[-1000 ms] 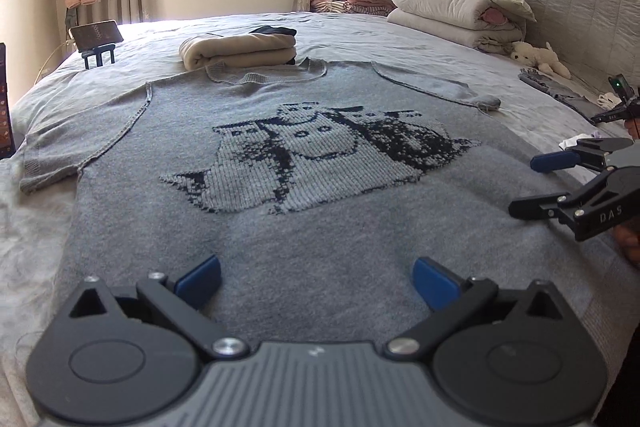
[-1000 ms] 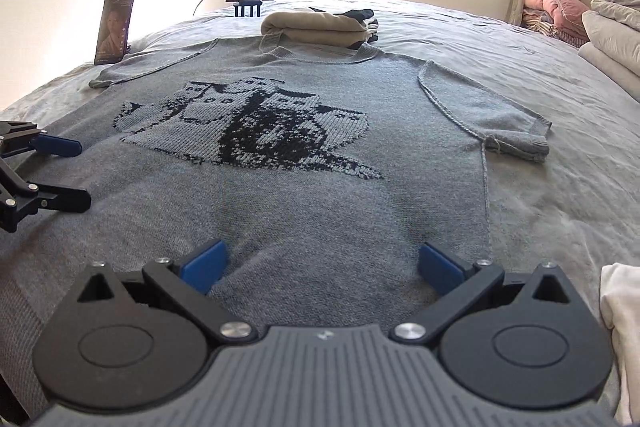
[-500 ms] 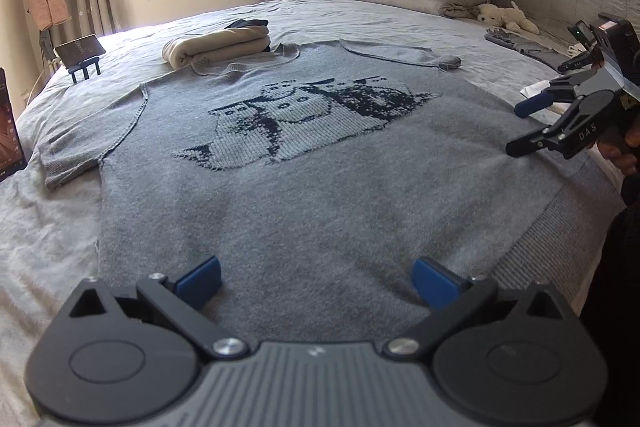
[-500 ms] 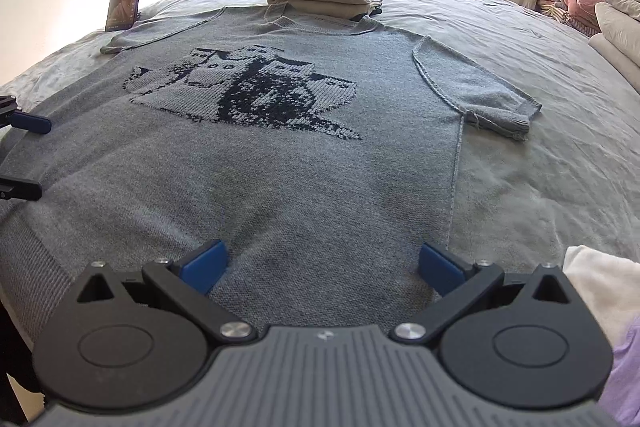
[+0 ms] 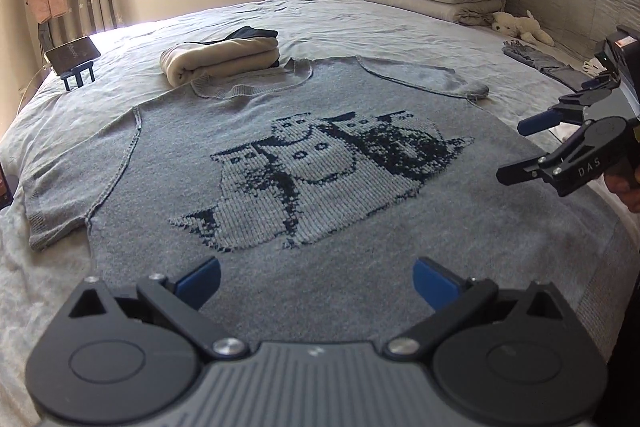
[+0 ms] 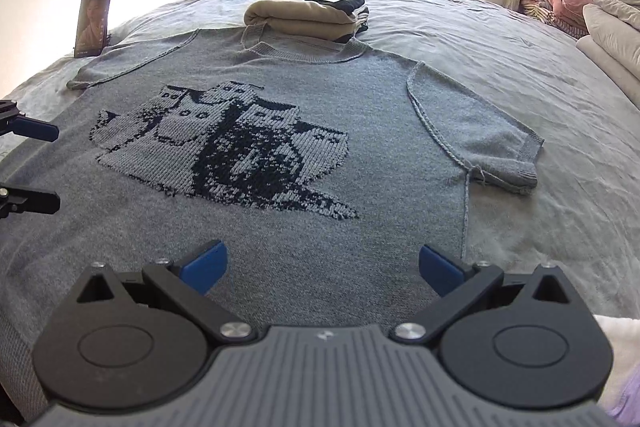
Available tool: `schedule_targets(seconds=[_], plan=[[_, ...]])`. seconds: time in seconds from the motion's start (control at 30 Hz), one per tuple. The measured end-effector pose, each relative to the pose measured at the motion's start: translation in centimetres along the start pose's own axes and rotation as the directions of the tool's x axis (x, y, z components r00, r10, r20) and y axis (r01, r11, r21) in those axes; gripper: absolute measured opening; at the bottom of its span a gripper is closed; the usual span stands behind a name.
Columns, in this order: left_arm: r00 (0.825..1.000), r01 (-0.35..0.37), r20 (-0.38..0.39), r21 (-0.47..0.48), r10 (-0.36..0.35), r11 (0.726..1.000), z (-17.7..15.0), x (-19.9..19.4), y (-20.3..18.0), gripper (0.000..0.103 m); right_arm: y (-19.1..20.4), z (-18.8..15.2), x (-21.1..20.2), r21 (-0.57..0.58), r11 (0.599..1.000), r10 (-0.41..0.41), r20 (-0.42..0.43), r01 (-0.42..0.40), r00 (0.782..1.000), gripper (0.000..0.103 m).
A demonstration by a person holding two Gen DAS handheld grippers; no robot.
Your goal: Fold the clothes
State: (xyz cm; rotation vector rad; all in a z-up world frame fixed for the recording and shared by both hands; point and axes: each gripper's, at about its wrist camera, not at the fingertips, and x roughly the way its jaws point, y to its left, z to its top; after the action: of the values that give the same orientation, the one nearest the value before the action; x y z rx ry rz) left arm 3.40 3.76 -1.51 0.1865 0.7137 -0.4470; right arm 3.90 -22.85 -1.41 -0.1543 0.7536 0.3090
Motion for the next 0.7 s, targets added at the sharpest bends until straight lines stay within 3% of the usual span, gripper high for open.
schedule_targets(seconds=[0.23, 0.3, 0.4, 0.53, 0.63, 0.7], plan=[[0.993, -0.112, 0.017, -0.064, 0.113, 0.992, 4.4, 5.1, 4.3, 0.102, 1.4, 4.5, 4.9, 0.062, 0.997, 0.045, 0.045, -0.048, 0.998, 0.092], [0.989, -0.143, 0.033, -0.070, 0.146, 0.987, 5.4, 6.5, 5.5, 0.102, 1.9, 6.0, 6.6, 0.061, 0.996, 0.060, 0.054, -0.063, 0.997, 0.071], [0.981, -0.177, 0.062, -0.088, 0.182, 0.980, 6.5, 8.0, 7.7, 0.101, 2.5, 8.2, 9.0, 0.069, 0.992, 0.097, 0.072, -0.102, 0.993, 0.053], [0.974, -0.205, 0.069, -0.131, 0.215, 0.970, 7.4, 9.7, 10.7, 0.095, 3.1, 11.0, 11.8, 0.069, 0.987, 0.140, 0.098, -0.147, 0.985, 0.041], [0.969, -0.230, 0.063, -0.141, 0.240, 0.963, 7.8, 10.7, 12.5, 0.090, 3.4, 12.8, 13.8, 0.063, 0.984, 0.158, 0.099, -0.165, 0.982, 0.021], [0.961, -0.260, 0.060, -0.144, 0.271, 0.955, 7.8, 11.3, 13.6, 0.090, 3.8, 13.7, 15.0, 0.052, 0.982, 0.177, 0.096, -0.182, 0.980, 0.017]])
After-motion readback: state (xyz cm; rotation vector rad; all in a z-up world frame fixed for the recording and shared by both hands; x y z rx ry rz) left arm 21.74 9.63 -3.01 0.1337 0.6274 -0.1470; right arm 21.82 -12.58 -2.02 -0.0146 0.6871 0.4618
